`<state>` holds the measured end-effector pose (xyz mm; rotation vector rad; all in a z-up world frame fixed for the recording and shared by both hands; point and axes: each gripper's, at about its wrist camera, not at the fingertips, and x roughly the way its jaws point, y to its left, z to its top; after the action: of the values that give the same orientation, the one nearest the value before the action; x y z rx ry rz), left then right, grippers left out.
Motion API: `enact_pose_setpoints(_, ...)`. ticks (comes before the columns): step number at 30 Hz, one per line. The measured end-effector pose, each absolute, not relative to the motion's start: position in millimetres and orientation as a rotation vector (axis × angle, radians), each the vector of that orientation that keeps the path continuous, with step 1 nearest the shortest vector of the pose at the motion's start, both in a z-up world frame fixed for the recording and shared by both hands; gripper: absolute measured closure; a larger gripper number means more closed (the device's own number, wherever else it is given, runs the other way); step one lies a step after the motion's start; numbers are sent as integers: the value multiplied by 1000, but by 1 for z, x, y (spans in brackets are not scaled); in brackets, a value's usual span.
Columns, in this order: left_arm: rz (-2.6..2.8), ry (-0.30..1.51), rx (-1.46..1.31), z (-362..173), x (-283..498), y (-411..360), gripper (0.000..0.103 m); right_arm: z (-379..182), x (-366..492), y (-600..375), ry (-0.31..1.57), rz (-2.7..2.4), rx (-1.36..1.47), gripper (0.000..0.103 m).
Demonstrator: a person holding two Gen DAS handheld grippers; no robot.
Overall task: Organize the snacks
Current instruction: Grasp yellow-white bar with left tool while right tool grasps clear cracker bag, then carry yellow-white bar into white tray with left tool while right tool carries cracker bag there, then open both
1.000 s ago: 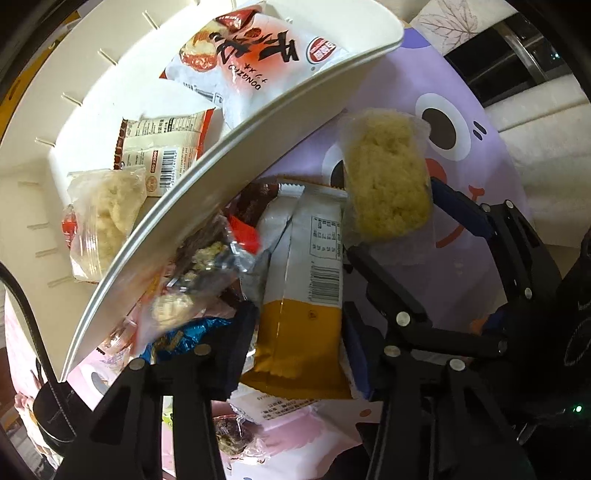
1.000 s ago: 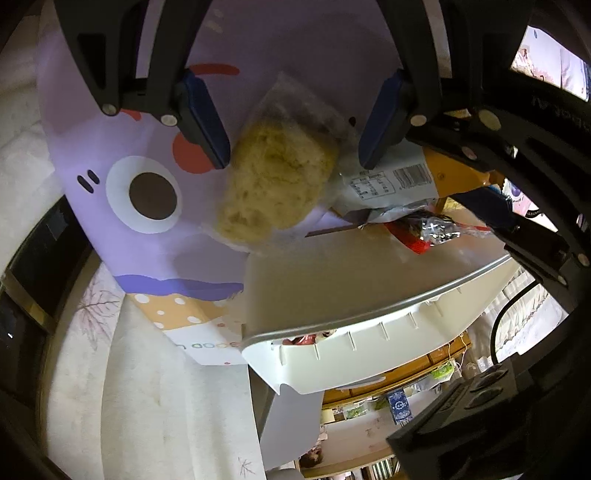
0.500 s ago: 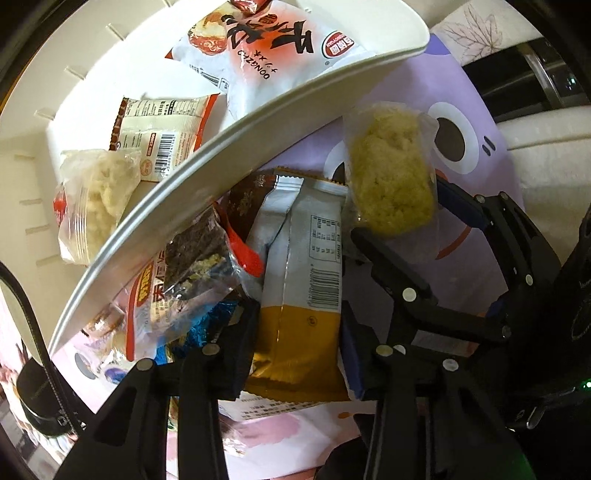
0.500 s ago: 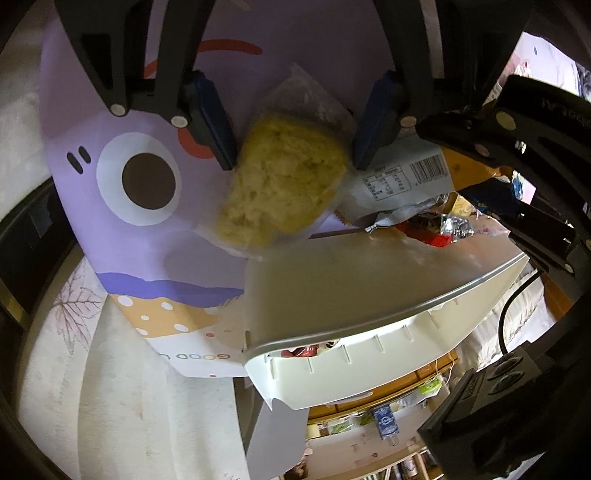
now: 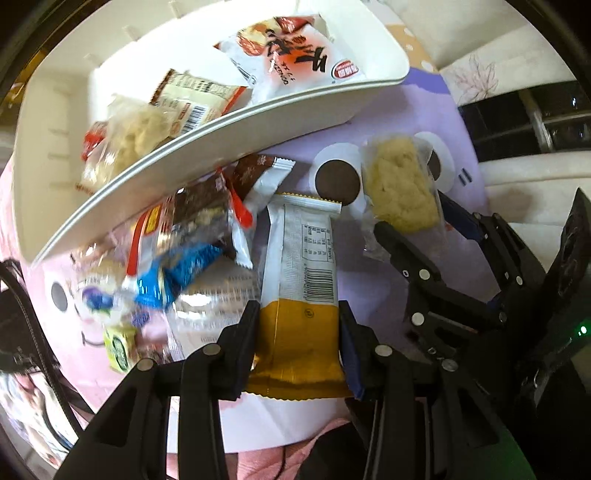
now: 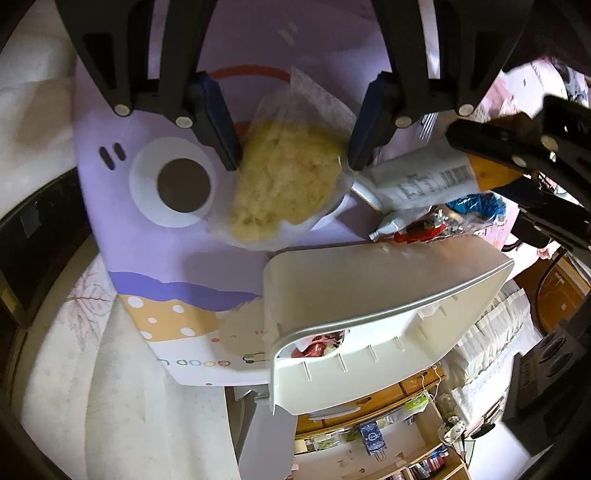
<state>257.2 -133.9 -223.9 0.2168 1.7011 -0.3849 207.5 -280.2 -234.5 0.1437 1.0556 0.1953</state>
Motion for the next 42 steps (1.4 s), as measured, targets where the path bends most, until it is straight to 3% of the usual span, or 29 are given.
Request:
enact_pose_setpoints(25, -365, 1371, 67, -64, 244, -58, 64, -145, 189, -224, 970, 400, 31, 45)
enact_pose_setpoints(42, -339, 1129, -6, -56, 319, 25, 64, -91, 258, -156, 869, 461, -63, 45)
